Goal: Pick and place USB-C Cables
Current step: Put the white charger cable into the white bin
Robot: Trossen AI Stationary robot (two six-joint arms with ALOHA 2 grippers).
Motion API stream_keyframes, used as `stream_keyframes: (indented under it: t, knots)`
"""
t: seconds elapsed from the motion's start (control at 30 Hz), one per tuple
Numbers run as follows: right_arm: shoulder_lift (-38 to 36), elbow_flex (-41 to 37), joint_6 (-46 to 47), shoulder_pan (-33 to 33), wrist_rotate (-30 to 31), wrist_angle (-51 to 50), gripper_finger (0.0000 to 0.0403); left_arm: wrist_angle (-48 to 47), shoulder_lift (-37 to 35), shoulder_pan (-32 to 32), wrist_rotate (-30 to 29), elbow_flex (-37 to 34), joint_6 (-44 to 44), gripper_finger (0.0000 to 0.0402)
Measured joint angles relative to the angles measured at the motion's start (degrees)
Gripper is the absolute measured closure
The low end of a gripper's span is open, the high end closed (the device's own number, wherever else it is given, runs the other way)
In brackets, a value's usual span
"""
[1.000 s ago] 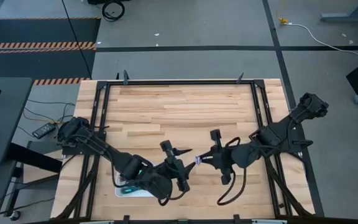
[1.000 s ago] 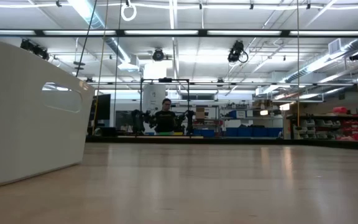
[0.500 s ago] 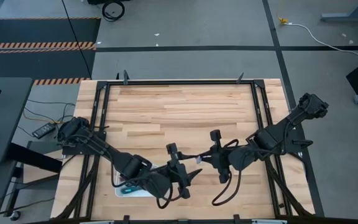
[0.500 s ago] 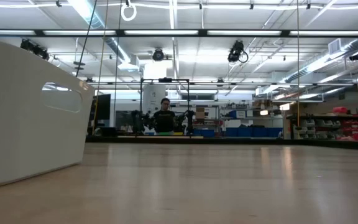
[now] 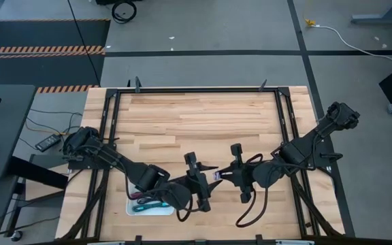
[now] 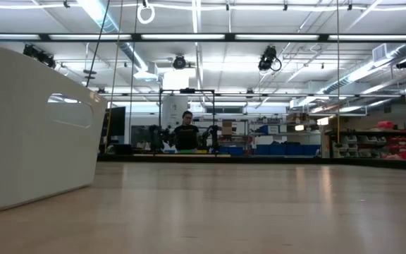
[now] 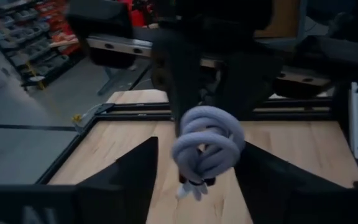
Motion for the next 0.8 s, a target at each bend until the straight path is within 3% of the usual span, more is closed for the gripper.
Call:
stream_keyframes:
  t: [0.1, 0.33, 0.6, 0.8]
  knots:
    - [0.0, 0.0, 0.1, 0.0, 0.0, -0.2, 0.0361, -0.1, 0.0, 0.0, 2.3, 0.0, 0.1, 0.0232]
    - [0.0, 0.0, 0.4, 0.0, -0.4, -1.6, 0.0357, -0.6, 0.0, -0.2, 2.7, 0.0, 0.5, 0.0377]
    - [0.0, 0.0, 0.6, -0.3, -0.8, -1.8, 0.0341, -1.1, 0.0, -0.8, 2.3, 0.0, 0.7, 0.0377]
    - [0.0, 0.1, 3.4, -0.5, -1.5, -11.3, 0.0283, -4.8, 0.0, -0.9, 2.5, 0.0, -2.3, 0.0377]
